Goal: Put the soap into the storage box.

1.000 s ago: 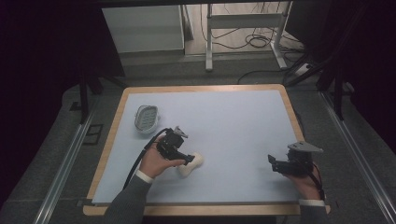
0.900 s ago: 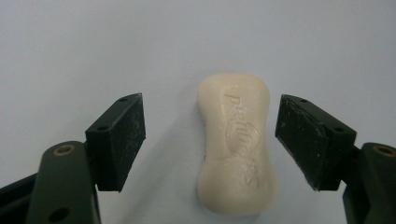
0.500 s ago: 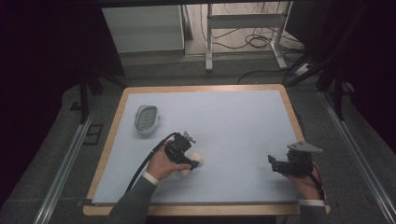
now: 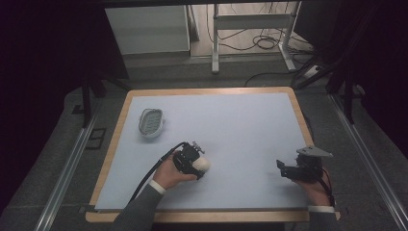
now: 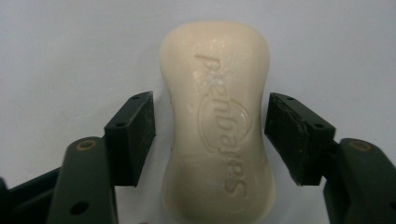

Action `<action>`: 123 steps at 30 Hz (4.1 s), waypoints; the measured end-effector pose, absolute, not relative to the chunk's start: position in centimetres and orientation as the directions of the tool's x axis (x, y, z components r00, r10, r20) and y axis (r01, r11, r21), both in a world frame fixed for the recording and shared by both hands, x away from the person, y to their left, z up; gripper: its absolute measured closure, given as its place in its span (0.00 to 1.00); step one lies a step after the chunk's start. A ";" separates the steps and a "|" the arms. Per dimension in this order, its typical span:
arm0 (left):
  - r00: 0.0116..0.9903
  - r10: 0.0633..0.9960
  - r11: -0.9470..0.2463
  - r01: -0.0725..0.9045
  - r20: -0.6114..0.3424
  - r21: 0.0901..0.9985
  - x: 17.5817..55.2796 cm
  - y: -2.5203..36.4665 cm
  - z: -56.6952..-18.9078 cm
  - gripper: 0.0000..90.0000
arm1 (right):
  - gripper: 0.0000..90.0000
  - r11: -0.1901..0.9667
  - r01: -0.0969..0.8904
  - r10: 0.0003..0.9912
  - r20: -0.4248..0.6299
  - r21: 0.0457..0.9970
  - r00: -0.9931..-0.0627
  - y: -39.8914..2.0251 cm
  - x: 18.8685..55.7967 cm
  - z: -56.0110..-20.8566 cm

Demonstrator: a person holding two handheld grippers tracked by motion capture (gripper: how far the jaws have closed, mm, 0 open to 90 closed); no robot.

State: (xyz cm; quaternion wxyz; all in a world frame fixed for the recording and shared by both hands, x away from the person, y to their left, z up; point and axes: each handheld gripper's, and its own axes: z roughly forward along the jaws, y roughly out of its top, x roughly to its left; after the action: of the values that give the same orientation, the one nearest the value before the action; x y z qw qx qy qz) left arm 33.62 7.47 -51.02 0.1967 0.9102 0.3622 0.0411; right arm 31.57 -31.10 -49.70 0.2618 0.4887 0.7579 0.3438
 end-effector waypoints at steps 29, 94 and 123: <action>0.732 0.677 -0.629 0.630 -0.077 0.455 33.9 10.3 -48.9 0.55 | 0.09 0.280 0.565 0.925 -0.060 0.776 -0.375 -31.3 31.6 -49.7; 0.601 0.798 -0.483 0.690 -0.054 0.539 39.3 17.9 -42.2 0.55 | 0.09 0.262 0.582 0.932 -0.045 0.770 -0.359 -31.7 31.8 -50.0; 0.464 0.884 -0.370 0.765 -0.053 0.528 43.3 21.4 -43.0 0.55 | 0.09 0.260 0.593 0.935 -0.045 0.762 -0.351 -31.8 31.9 -50.2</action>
State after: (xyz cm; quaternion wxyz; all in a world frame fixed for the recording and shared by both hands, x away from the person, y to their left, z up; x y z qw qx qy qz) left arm 43.30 21.37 -43.04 0.2483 0.8187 0.5035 0.1206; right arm 31.87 -31.83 -50.24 0.2562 0.5088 0.7512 0.3336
